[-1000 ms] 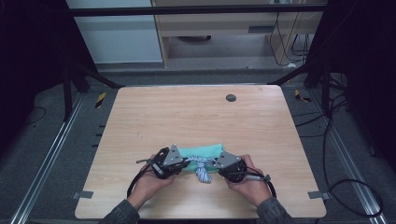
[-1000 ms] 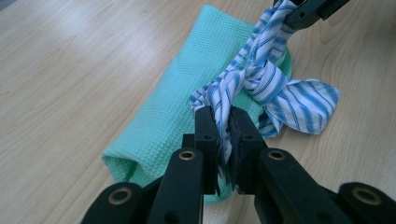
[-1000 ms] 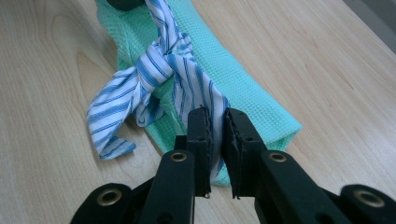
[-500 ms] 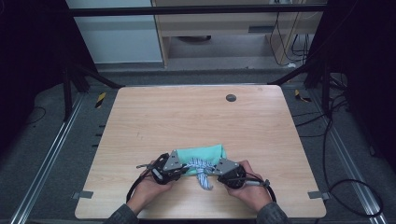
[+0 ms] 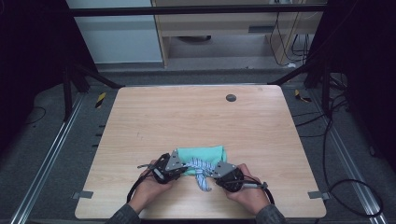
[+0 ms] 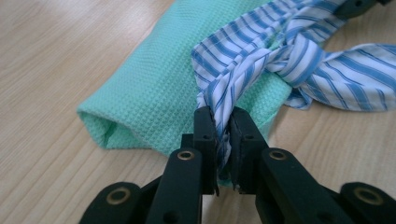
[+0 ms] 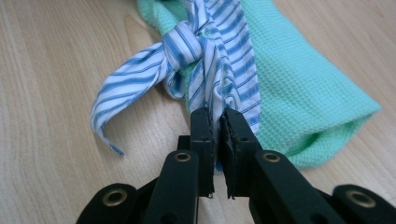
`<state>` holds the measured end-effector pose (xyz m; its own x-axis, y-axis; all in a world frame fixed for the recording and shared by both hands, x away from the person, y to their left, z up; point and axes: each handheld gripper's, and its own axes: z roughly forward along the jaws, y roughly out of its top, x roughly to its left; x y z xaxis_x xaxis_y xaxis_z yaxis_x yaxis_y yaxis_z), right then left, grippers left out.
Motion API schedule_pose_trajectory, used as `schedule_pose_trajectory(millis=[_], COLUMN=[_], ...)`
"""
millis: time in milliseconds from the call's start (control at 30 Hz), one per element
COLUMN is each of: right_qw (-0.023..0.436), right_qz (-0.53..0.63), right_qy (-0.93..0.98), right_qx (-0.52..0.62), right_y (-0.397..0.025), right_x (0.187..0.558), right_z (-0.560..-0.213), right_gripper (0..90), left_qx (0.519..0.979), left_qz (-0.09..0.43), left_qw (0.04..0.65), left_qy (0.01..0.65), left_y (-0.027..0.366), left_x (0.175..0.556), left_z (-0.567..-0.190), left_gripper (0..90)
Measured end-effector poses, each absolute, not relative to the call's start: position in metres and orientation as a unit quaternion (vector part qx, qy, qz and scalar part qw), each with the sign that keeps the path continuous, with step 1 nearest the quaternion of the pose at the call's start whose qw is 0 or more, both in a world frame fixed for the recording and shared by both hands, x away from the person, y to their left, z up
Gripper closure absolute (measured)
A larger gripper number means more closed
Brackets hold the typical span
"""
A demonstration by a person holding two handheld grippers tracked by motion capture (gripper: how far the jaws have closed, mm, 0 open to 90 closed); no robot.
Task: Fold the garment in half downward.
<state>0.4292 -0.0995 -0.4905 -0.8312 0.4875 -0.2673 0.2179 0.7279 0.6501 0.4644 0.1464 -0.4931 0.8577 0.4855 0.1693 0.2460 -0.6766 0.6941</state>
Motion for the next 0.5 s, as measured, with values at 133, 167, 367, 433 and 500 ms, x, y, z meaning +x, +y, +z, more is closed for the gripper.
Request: schedule_pose_trajectory(millis=[133,167,367,433,500], right_qw=[0.212,0.212,0.218,0.228,0.234], right_qz=[0.317,0.317,0.336,0.337,0.337], right_qy=[0.901,0.901,0.884,0.877,0.871], right_qx=[0.204,0.204,0.243,0.255,0.270], right_y=[-0.101,-0.101,-0.113,-0.120,-0.128], right_x=[0.429,0.429,0.423,0.419,0.418], right_z=[-0.493,-0.493,-0.486,-0.486,-0.488], right_gripper=[75.2,75.2,40.4,32.6,26.4], left_qx=[0.895,0.890,0.884,0.882,0.878], left_qz=[0.174,0.173,0.147,0.151,0.159], left_qw=[0.355,0.363,0.390,0.389,0.390], left_qy=[0.207,0.214,0.214,0.217,0.227], left_y=[0.148,0.150,0.172,0.180,0.187], left_x=[0.461,0.460,0.441,0.435,0.432], left_z=[-0.493,-0.492,-0.485,-0.484,-0.483], left_gripper=[70.4,70.4,47.5,42.1,37.4])
